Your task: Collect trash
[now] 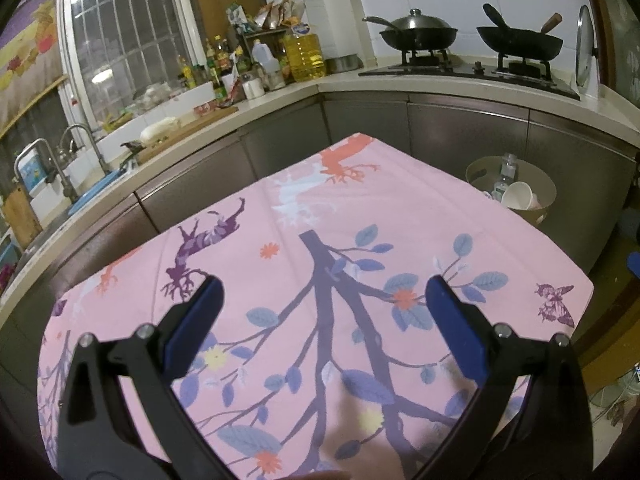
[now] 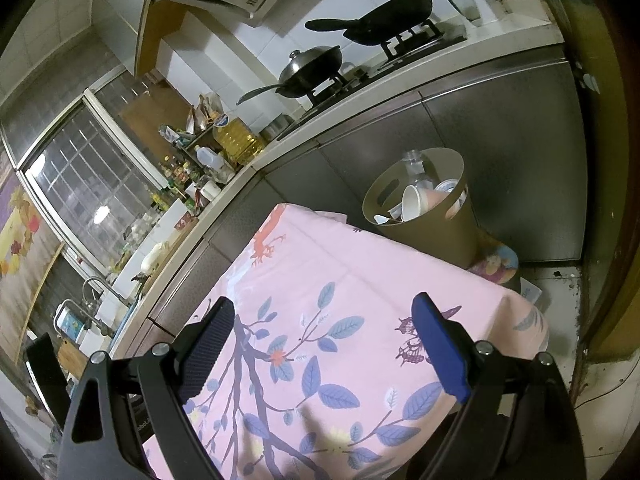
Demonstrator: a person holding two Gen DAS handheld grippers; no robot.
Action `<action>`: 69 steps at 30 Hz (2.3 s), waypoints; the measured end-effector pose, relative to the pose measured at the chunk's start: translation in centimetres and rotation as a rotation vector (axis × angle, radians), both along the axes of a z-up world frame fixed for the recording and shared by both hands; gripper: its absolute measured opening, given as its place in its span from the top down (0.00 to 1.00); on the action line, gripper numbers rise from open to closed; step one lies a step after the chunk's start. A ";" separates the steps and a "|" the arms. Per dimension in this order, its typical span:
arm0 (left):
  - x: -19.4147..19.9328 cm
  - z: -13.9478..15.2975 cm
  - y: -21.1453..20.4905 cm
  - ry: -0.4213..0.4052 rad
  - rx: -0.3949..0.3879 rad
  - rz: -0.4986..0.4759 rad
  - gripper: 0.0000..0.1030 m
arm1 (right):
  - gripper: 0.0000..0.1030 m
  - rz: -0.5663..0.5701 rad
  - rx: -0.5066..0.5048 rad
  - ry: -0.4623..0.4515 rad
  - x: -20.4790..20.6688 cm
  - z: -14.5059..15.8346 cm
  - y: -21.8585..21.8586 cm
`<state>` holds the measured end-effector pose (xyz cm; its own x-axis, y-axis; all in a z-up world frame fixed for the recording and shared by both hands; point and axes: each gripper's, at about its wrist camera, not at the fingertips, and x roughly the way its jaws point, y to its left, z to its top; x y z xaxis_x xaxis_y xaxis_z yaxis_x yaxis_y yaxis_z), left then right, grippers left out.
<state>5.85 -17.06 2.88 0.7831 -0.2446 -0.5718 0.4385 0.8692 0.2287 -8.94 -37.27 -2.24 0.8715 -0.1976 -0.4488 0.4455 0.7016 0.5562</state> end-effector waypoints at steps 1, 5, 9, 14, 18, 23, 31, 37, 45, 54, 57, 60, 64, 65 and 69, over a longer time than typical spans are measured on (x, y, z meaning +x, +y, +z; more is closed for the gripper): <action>0.0 0.0 -0.1 0.002 0.000 -0.001 0.06 | 0.16 0.001 0.000 0.001 0.0 -0.1 0.0; 0.0 -0.2 -0.2 0.006 0.006 0.000 0.06 | 0.16 0.000 0.001 0.001 0.0 -0.1 0.2; 0.1 -0.5 -0.3 0.016 0.020 0.004 0.06 | 0.16 -0.001 0.002 0.001 0.0 0.0 0.2; 0.2 -1.0 -0.5 0.024 0.036 0.004 0.06 | 0.16 -0.001 0.010 0.006 0.1 -0.4 0.4; 0.3 -1.3 -0.8 0.029 0.043 0.004 0.06 | 0.16 -0.003 0.019 0.010 0.2 -0.9 0.5; 0.5 -1.8 -1.0 0.045 0.058 0.002 0.06 | 0.16 -0.008 0.029 0.014 0.0 -1.4 0.3; 1.0 -2.2 -1.4 0.065 0.069 0.008 0.06 | 0.16 -0.011 0.044 0.019 -0.1 -1.7 0.1; 1.1 -2.4 -1.4 0.071 0.071 0.010 0.06 | 0.16 -0.012 0.046 0.020 -0.1 -1.6 0.1; 1.1 -2.4 -1.4 0.072 0.071 0.010 0.06 | 0.16 -0.012 0.046 0.021 -0.1 -1.7 0.2; 1.1 -3.1 -1.3 0.080 0.073 0.014 0.06 | 0.16 -0.012 0.048 0.022 -0.2 -1.7 0.2; 1.2 -3.0 -1.4 0.079 0.074 0.011 0.06 | 0.16 -0.013 0.047 0.021 -0.1 -1.6 0.2; 1.1 -3.1 -1.3 0.080 0.075 0.010 0.06 | 0.16 -0.013 0.048 0.022 -0.1 -1.6 0.1; 1.1 -3.2 -1.4 0.082 0.075 0.010 0.06 | 0.16 -0.012 0.048 0.023 -0.2 -1.6 0.2; 1.1 -3.2 -1.4 0.082 0.075 0.010 0.06 | 0.16 -0.012 0.048 0.023 -0.1 -1.7 0.2; 1.1 -3.2 -1.5 0.083 0.075 0.009 0.06 | 0.16 -0.013 0.049 0.023 -0.2 -1.7 0.3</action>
<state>6.97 -18.52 -0.37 0.7340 -0.1918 -0.6515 0.4511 0.8548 0.2566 -9.12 -36.99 -3.92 0.8585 -0.1862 -0.4777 0.4672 0.6680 0.5793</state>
